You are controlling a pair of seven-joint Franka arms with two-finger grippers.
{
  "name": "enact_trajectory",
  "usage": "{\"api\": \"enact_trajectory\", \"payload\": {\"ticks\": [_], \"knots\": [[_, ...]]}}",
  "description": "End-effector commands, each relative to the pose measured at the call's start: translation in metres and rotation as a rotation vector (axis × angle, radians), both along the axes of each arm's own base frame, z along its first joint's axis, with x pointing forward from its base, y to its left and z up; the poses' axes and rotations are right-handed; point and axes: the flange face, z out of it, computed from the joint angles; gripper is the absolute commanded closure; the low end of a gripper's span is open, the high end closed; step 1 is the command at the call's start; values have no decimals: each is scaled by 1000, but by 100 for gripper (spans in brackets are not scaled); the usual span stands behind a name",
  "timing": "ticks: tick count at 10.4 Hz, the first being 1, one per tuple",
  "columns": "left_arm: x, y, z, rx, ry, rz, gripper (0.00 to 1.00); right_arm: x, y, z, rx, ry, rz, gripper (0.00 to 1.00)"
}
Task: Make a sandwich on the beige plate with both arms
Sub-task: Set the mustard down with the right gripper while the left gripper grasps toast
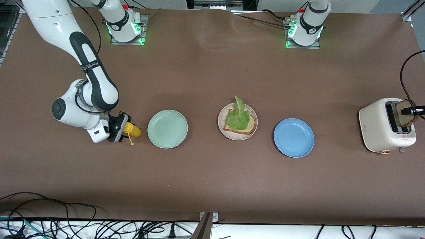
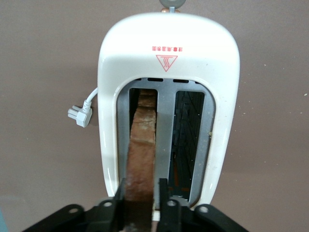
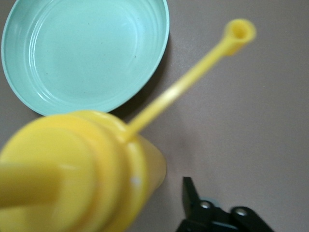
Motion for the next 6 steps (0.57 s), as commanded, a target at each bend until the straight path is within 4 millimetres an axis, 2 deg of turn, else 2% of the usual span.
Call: {"api": "enact_trajectory", "payload": {"ticks": [1, 2, 6], "knots": [[-1, 2, 15, 27, 4, -30, 100, 5, -3, 14, 34, -18, -13, 2], [0, 3, 17, 28, 0, -32, 100, 3, -7, 18, 42, 2, -16, 0], [-5, -10, 82, 51, -62, -46, 100, -2, -37, 56, 51, 78, -128, 0]]}}
